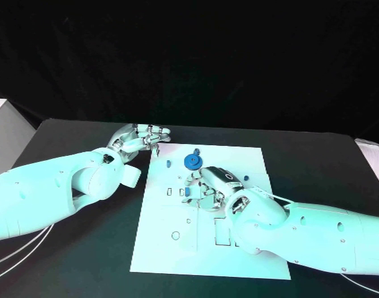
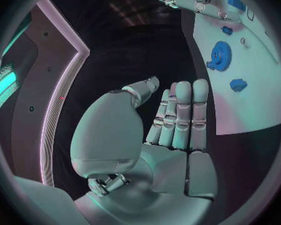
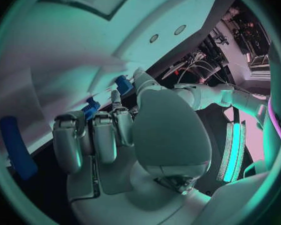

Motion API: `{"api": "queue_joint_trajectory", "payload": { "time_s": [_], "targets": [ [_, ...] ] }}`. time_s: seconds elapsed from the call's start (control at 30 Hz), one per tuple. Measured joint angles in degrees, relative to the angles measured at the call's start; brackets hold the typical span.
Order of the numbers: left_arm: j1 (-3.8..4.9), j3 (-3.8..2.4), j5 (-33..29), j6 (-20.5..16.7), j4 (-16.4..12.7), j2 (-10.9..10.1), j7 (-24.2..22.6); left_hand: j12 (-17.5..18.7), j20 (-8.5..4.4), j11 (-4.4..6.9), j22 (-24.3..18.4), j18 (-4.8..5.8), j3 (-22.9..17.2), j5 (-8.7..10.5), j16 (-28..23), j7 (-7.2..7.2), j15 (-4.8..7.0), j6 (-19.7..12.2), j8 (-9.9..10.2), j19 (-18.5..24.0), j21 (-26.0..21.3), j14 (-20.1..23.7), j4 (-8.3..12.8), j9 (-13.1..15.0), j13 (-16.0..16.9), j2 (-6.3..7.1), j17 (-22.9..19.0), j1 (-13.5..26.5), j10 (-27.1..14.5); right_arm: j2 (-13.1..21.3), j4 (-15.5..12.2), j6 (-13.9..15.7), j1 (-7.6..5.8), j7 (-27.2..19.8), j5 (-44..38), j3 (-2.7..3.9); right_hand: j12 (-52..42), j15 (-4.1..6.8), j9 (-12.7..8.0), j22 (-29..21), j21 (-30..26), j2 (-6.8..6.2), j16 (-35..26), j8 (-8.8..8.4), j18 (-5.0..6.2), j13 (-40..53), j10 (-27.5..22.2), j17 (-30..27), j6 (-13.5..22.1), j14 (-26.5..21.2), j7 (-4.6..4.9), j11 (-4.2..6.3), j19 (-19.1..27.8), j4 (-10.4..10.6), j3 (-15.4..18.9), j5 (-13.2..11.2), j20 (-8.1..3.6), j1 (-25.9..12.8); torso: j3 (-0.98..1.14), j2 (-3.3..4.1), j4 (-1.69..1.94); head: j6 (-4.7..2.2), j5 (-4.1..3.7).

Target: Assemble the parts on the task board

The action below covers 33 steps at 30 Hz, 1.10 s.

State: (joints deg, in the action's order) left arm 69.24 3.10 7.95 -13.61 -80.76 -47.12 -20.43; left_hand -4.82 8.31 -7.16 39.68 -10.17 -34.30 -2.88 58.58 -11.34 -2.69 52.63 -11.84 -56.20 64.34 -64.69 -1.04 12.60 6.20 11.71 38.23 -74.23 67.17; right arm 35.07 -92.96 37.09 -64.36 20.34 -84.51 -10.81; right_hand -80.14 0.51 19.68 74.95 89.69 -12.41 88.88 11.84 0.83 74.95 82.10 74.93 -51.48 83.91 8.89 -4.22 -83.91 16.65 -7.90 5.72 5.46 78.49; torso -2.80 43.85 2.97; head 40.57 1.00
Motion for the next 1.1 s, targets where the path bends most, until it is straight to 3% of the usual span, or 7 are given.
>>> {"api": "queue_joint_trajectory", "payload": {
  "time_s": [0.2, 0.3, 0.47, 0.67, 0.8, 0.9, 1.1],
  "targets": [
    [0.0, 0.0, 0.7, 0.0, -0.2, -0.1, 0.7, -1.5, 0.0, 0.34, 0.5, 0.0, 1.1, 0.0, 1.0, 0.0, -0.16, 0.0, -0.1, 0.0, 0.5, -0.2, -1.1, 0.3, 0.6, 0.51, -0.1, 1.4, 0.9, 1.7, -2.5, 0.9, -0.25, 0.2, -0.6, -0.05, 0.2, 0.0, -0.1, 0.0, -0.4, 0.59, 0.0, 0.0, 0.0, 0.0, 0.0, 0.0, 0.0, 0.0, 0.0, 0.0, 0.0, -0.1, 1.9, -0.1, 0.0, 0.6, 0.01, 0.0, 0.04, 0.4, -0.12],
    [-0.01, 0.01, 1.8, 0.0, -0.4, -0.2, 1.8, -6.3, -0.27, 0.45, 3.4, 0.0, 4.1, 0.0, 4.6, 0.35, 0.3, -0.4, -2.7, -2.4, 2.7, -3.1, -2.9, 1.5, 3.7, 0.59, 3.1, 4.1, 1.8, 3.0, -4.3, 1.5, -1.11, 0.2, -1.1, -0.05, 0.2, 0.0, -0.2, 0.0, -0.4, 0.96, 0.0, -0.33, 0.0, 0.0, 0.0, 0.0, 0.2, 0.0, 0.19, 0.0, 0.0, -0.1, 2.1, -0.1, 0.0, 1.0, -0.01, -0.08, 0.04, 0.23, -0.21],
    [-0.01, 0.01, 4.8, 0.5, -0.8, -0.3, 5.3, -27.9, -1.74, 2.6, 13.8, 1.86, 7.5, 0.0, 19.0, 2.22, 1.96, -3.4, -12.2, -10.2, 9.6, -13.7, -4.4, 6.8, 18.9, -0.1, 24.0, 4.8, -3.3, 5.9, -7.1, 2.5, -2.97, -0.1, -1.3, 0.13, 0.2, -0.2, -0.4, 0.0, -1.1, 0.76, -0.2, -0.66, 0.0, 0.0, -0.2, 0.0, 0.9, 0.2, 0.3, -0.2, 0.0, 0.1, 2.9, 0.2, 0.01, 1.2, -0.08, -0.28, -0.03, 0.01, -0.28],
    [0.11, -0.03, 11.2, 3.1, -1.9, -1.1, 12.5, -43.3, -2.57, 3.48, 21.1, 3.62, 6.8, 0.0, 25.3, 3.1, 2.94, -5.0, -18.9, -15.3, 13.7, -18.9, -6.3, 10.7, 28.6, -0.46, 35.6, 5.1, -6.0, 10.4, -9.4, 2.6, -6.16, -4.8, 4.3, 0.3, 0.2, -0.2, -0.5, 0.0, -3.6, 2.26, -0.5, -0.66, -0.01, 0.0, -0.2, 0.0, 0.9, 0.2, 0.33, -0.2, -0.2, -0.3, 2.6, 2.4, 0.2, 4.6, -0.11, -0.83, 0.01, -0.19, -0.43],
    [0.41, -0.12, 16.3, 5.8, -3.1, -1.3, 18.7, -50.6, -3.29, 4.69, 24.4, 4.16, 6.2, 0.0, 27.1, 4.14, 3.42, -4.3, -21.4, -17.7, 15.3, -19.4, -7.2, 12.1, 35.0, -0.46, 36.7, 5.1, -3.4, 13.5, -9.9, 1.7, -7.92, -9.9, 12.6, 0.38, 0.5, -0.2, -0.5, 0.0, -5.6, 2.7, -0.8, -0.66, -0.01, 0.0, -0.9, 0.0, 0.7, 0.2, 0.34, -0.15, -0.2, -0.5, 1.7, 4.5, 0.2, 6.3, -0.09, -1.3, 0.15, -0.13, -0.75],
    [0.63, -0.26, 20.0, 8.1, -4.2, -1.4, 23.9, -56.2, -4.09, 5.61, 26.2, 4.52, 0.8, 0.0, 28.3, 5.1, 4.44, -3.9, -22.8, -19.1, 16.2, -19.3, -6.7, 13.1, 41.1, -1.66, 36.7, 3.4, -0.4, 15.8, -9.9, 0.8, -9.06, -13.5, 18.8, 0.36, 0.7, -0.2, -0.5, 0.0, -6.0, 2.96, -0.8, -0.66, 0.0, 0.0, -0.9, 0.0, 0.4, 0.2, 0.38, -0.15, -0.2, -0.5, 0.8, 7.8, 0.2, 7.1, -0.06, -1.65, 0.23, -0.04, -0.82],
    [0.98, -0.48, 28.1, 13.1, -7.1, -1.3, 34.0, -61.8, -4.81, 6.0, 29.5, 5.41, -5.0, 0.0, 29.0, 5.46, 4.74, -3.6, -25.0, -21.2, 17.4, -19.5, -7.9, 15.5, 47.0, 0.89, 36.7, 8.0, 2.8, 19.5, -7.7, -0.8, -11.82, -19.1, 27.1, 0.37, 0.8, -0.2, -0.6, 0.0, -5.5, 2.75, -0.8, -0.33, -0.01, 0.0, -1.2, 0.0, 0.4, 0.2, 0.38, -0.05, -0.2, -0.5, 0.4, 10.3, 0.2, 7.3, 0.11, -2.16, 0.41, 0.27, -0.73]
  ]
}}
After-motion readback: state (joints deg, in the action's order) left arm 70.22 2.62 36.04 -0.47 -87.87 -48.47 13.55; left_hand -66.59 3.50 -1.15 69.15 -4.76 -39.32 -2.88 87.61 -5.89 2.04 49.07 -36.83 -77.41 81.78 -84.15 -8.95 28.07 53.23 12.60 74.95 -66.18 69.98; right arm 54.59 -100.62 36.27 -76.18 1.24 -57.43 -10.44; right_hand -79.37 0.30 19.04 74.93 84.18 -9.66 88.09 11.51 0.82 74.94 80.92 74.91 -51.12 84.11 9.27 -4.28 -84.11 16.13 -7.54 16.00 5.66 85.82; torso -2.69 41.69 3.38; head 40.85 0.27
